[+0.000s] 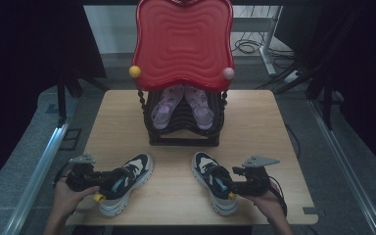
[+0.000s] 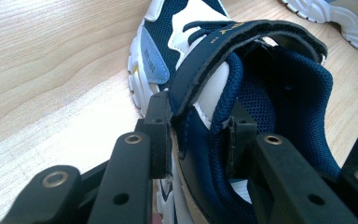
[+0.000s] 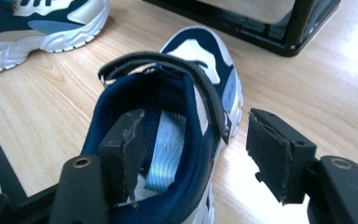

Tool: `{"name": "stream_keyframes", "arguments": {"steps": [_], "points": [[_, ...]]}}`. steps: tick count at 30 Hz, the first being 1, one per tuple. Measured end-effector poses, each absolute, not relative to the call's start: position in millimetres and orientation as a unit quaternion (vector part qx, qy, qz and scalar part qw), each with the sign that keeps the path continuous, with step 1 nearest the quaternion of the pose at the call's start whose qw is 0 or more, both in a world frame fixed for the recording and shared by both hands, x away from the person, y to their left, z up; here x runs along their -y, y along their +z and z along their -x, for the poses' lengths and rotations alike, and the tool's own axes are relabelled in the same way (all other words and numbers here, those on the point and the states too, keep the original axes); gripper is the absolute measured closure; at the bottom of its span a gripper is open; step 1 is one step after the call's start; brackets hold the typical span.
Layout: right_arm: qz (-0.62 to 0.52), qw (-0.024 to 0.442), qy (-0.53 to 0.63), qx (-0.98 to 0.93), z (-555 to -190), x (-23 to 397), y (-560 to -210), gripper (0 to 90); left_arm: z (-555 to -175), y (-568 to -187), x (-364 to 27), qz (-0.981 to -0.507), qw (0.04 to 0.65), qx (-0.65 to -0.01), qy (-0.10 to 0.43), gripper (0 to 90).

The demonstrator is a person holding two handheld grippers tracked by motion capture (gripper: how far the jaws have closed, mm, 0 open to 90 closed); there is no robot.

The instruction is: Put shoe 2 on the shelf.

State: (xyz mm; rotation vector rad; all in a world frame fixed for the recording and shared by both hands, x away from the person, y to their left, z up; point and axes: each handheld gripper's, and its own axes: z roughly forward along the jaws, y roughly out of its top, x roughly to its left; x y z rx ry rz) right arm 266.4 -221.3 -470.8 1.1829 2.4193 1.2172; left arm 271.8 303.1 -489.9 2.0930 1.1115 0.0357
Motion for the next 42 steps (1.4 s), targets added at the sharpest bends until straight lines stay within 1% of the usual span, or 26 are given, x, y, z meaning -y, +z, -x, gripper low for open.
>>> {"name": "stream_keyframes", "arguments": {"steps": [11,16,19,23,26,29,32,35,42], "points": [[-0.401,0.068,0.373,-0.834,-286,207,-471,38.1,-272,-490,-303,-0.818,0.377,-0.435,0.012,69.0],[-0.405,0.056,0.363,-0.837,-298,203,-469,40.3,-272,-490,-303,-0.818,0.377,-0.435,0.012,68.9],[-0.407,0.05,0.359,-0.838,-301,202,-469,43.8,-273,-490,-303,-0.818,0.378,-0.434,0.011,68.9],[-0.411,0.051,0.347,-0.841,-303,201,-475,50.8,-273,-490,-303,-0.816,0.379,-0.436,0.011,68.9],[-0.412,0.047,0.346,-0.842,-304,200,-481,58.9,-272,-491,-303,-0.813,0.38,-0.441,0.015,69.5],[-0.413,0.047,0.36,-0.836,-303,202,-483,62.1,-272,-490,-303,-0.81,0.381,-0.445,0.021,70.6],[-0.407,0.058,0.364,-0.836,-300,202,-482,64.7,-272,-490,-302,-0.808,0.381,-0.448,0.025,73.0],[-0.405,0.07,0.365,-0.835,-296,202,-481,67.0,-271,-490,-302,-0.807,0.382,-0.45,0.026,73.6],[-0.412,0.081,0.394,-0.817,-289,218,-476,68.7,-269,-485,-307,-0.792,0.4,-0.459,0.04,74.2]]}}
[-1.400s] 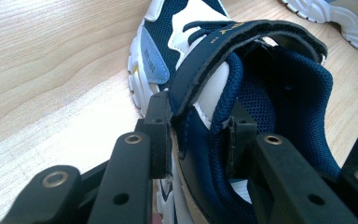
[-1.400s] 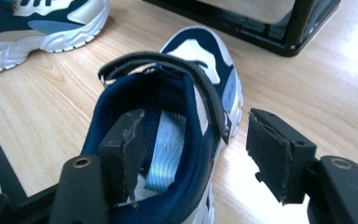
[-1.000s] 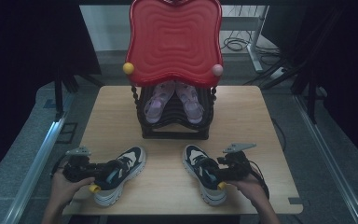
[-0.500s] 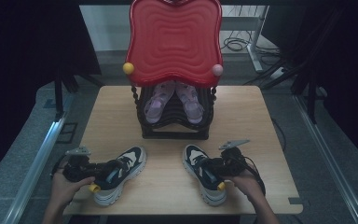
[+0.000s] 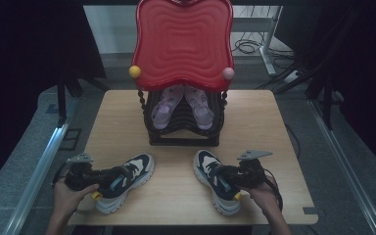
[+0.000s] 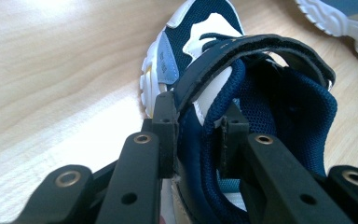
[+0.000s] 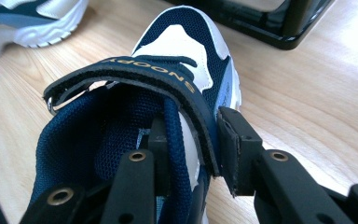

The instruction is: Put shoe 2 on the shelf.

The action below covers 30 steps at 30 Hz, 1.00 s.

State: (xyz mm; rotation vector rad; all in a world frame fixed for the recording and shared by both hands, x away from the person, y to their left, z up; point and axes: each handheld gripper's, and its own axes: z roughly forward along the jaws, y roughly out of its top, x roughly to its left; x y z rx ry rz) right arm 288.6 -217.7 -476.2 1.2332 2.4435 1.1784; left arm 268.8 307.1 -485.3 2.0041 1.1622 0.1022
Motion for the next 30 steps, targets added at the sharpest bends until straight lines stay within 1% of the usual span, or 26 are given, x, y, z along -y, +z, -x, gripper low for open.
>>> {"name": "stream_keyframes", "arguments": {"steps": [10,13,23,30], "points": [[-0.421,0.117,0.438,-0.786,-275,249,-463,68.5,-265,-478,-318,-0.753,0.453,-0.473,0.055,74.1],[-0.425,0.119,0.447,-0.778,-271,254,-463,68.4,-265,-479,-319,-0.744,0.466,-0.476,0.056,74.0],[-0.459,0.145,0.473,-0.738,-263,277,-466,68.3,-265,-482,-322,-0.719,0.494,-0.485,0.055,73.5],[-0.481,0.16,0.493,-0.707,-264,294,-466,68.5,-264,-482,-326,-0.702,0.509,-0.494,0.068,73.5]]}}
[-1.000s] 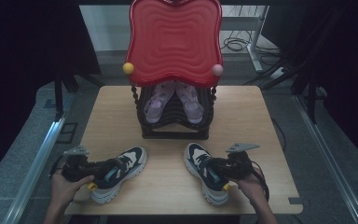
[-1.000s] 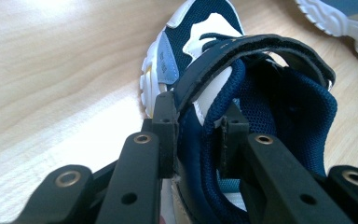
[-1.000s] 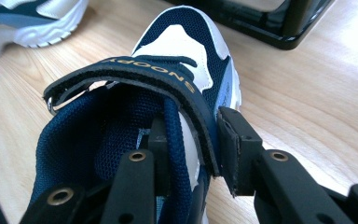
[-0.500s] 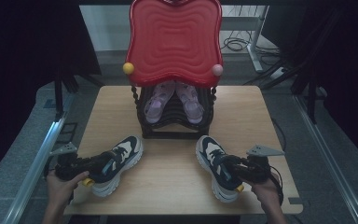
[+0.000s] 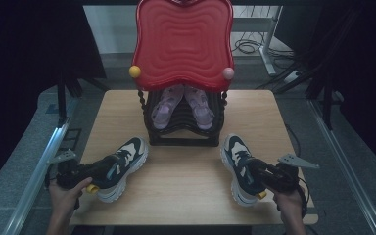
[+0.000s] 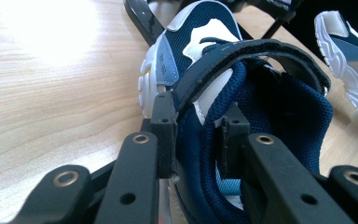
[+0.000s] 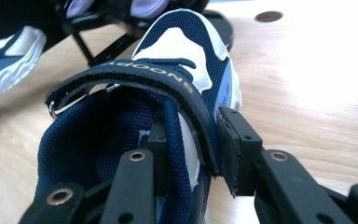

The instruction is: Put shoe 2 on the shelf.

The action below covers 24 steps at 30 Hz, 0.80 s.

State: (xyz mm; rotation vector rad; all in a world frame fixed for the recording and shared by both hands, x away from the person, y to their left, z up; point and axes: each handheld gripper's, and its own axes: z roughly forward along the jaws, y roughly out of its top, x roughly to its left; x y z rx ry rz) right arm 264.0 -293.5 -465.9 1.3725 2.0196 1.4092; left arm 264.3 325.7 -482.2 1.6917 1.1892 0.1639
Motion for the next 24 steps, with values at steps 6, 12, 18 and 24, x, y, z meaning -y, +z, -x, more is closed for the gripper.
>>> {"name": "stream_keyframes", "arguments": {"steps": [6,12,18,24], "points": [[-0.493,0.177,0.508,-0.683,-268,304,-465,68.5,-269,-479,-328,-0.687,0.524,-0.498,0.074,73.4],[-0.503,0.185,0.525,-0.661,-273,311,-463,68.4,-278,-470,-329,-0.674,0.537,-0.501,0.083,73.4],[-0.51,0.192,0.534,-0.646,-282,315,-460,68.4,-285,-461,-328,-0.668,0.548,-0.496,0.089,73.4],[-0.513,0.197,0.536,-0.641,-288,316,-456,68.4,-290,-458,-328,-0.663,0.551,-0.499,0.092,73.3]]}}
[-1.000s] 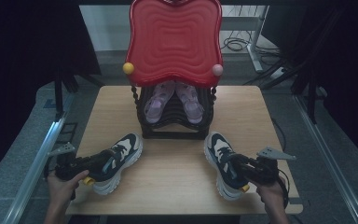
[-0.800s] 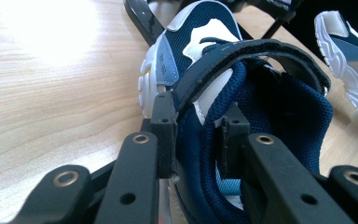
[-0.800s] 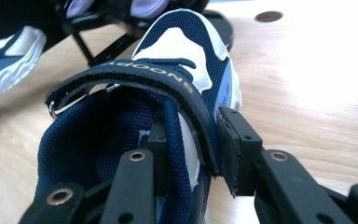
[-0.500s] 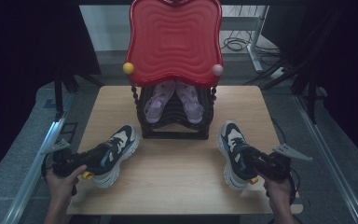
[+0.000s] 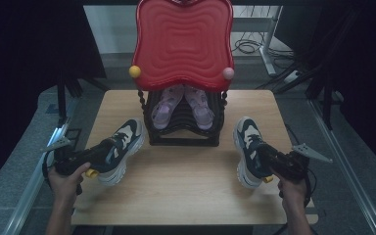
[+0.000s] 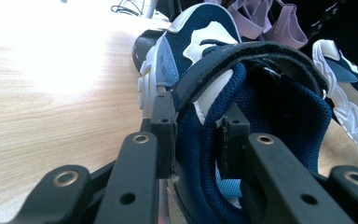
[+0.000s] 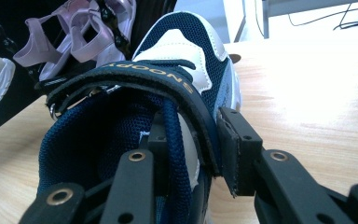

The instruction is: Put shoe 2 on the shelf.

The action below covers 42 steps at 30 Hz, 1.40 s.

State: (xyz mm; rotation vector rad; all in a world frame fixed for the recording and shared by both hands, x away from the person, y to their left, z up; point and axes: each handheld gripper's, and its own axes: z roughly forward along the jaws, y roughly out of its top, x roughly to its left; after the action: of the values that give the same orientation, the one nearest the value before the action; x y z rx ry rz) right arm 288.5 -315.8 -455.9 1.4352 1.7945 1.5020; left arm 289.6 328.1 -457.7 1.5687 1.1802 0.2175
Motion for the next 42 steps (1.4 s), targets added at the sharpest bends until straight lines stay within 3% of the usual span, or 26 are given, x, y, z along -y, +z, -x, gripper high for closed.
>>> {"name": "stream_keyframes", "arguments": {"steps": [42], "points": [[-0.495,0.218,0.571,-0.618,-337,313,-403,68.3,-341,-412,-341,-0.622,0.589,-0.502,0.117,72.9]]}}
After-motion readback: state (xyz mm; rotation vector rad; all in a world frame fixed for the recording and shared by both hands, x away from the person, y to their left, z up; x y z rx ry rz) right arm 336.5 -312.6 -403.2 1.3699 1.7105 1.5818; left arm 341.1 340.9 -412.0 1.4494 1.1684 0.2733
